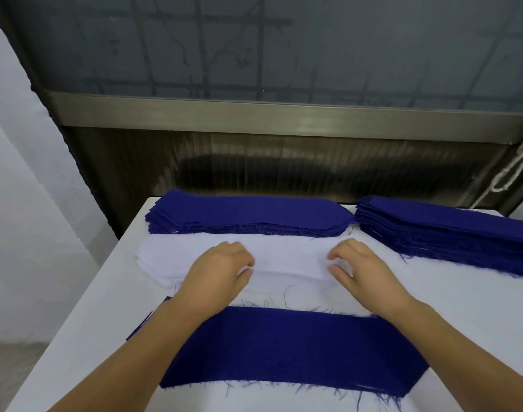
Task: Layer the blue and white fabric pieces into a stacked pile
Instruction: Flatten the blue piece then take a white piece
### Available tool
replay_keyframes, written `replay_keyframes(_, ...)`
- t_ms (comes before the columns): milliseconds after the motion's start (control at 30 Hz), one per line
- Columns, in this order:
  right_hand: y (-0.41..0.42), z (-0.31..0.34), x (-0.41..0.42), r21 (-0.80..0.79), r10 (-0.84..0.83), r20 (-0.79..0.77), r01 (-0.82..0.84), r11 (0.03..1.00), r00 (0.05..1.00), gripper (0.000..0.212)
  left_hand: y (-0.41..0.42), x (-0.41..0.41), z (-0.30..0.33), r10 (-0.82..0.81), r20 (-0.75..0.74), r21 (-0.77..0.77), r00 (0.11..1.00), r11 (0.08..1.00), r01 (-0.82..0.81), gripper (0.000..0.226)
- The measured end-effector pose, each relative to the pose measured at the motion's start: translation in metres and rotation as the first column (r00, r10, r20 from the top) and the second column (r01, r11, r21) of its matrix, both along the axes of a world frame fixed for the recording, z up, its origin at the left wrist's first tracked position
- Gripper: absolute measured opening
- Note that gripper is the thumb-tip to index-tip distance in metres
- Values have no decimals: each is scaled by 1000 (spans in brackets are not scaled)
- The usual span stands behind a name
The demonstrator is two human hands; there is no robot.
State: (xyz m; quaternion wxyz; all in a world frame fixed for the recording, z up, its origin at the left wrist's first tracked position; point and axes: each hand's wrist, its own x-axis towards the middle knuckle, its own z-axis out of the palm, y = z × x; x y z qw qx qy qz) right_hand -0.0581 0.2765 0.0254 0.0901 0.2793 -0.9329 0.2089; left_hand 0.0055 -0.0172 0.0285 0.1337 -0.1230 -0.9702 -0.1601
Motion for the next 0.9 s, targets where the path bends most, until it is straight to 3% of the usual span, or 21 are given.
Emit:
replay_keyframes(67,-11,-4,-20,40,-7,87,3,999,996,19,18,-25,2,-18,17,67,1000,998,16,20)
replay_keyframes(167,-15,-12,-34,72,-4,163,-8,997,987,10,30,-49,-2,-38,140,183,989,983,11,22)
replay_keyframes(333,-18,-10,-44,-55,15,256,-1,998,967,17,28,-63,-9,-61,266,283,962,959,-18,25)
replay_keyframes(467,-22,-7,-52,-35,-12,314,25,999,949,24,29,-67,-9,-41,297,267,954,963,-42,30)
replay_keyframes(667,-27,0,-50,-36,-67,359,86,996,931,33,33,-75,-6,-18,233,186,972,982,-26,9)
replay_keyframes(900,-34,-4,-39,96,-57,182,40,995,982,21,31,-76,-9,9,189,121,982,992,-32,7)
